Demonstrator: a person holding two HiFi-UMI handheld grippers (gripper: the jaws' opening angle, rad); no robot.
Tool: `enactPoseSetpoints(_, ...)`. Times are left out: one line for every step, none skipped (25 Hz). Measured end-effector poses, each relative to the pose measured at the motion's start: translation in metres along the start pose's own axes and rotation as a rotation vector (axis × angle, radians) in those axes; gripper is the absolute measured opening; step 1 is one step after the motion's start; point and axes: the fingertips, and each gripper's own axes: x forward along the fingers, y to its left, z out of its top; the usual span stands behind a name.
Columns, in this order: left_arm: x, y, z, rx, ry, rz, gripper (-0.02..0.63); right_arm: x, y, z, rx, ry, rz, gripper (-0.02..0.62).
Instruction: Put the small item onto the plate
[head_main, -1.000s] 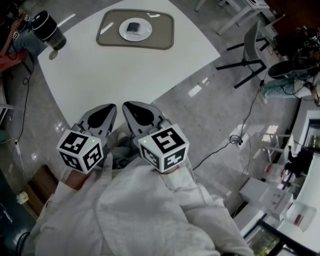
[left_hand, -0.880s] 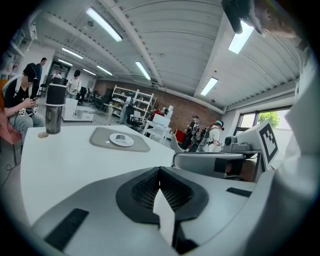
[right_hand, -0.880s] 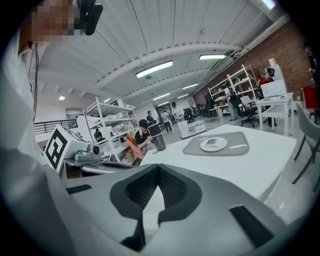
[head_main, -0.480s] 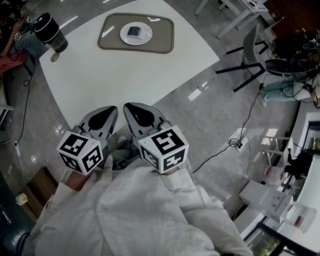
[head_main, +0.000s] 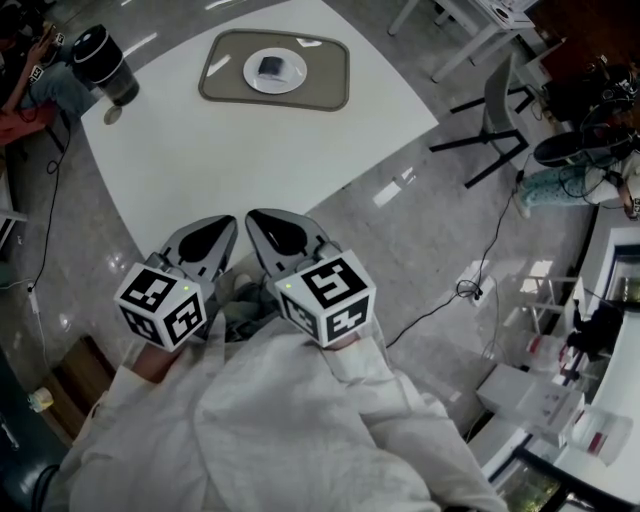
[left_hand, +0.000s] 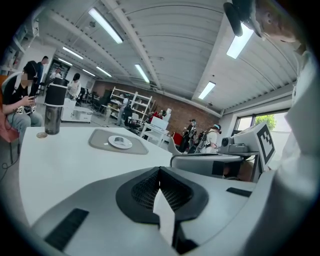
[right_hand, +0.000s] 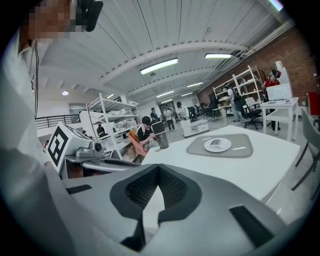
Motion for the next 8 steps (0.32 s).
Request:
enactPoseSetpoints(-0.0008,0.0004,-0.0003,0.003,0.0,0.001,0.009,0.0005,0.0012,-0.0012,-0.002,0.006,0.004,0.014)
enactPoseSetpoints(-0.0014,0.0011,-0.0008,0.008,0.002,0.002,0.009,0.0009,0.0017,-0.0021,-0.004,0.009,0.004,0.014)
enactPoseSetpoints(-0.002,0.0017,-0.0015,0.011,0.005,0.001,0.009,0.0011,0.0014,-0.0027,-0.004,0.011,0.003,0.014)
enactPoseSetpoints(-0.0026,0.002,-0.0025,0.012,0.009,-0.003,0.009,0.0011,0.0007,-0.0029,-0.003,0.012,0.0,0.015)
enactPoseSetpoints(-0.0034,0.0022,-0.0033,0.012,0.014,-0.007,0.009,0.001,-0.0002,-0.0027,-0.001,0.013,-0.004,0.015)
enactPoseSetpoints(-0.0042,0.0024,-0.0038,0.013,0.017,-0.01,0.009,0.001,-0.0011,-0.0024,0.0,0.012,-0.009,0.014)
enactPoseSetpoints(-0.0049,0.0027,-0.0042,0.014,0.02,-0.012,0.009,0.001,-0.0019,-0.002,0.002,0.012,-0.014,0.015)
enactPoseSetpoints(-0.0056,0.0031,-0.0046,0.015,0.024,-0.014,0.009,0.0011,-0.0028,-0.0016,0.003,0.012,-0.019,0.015)
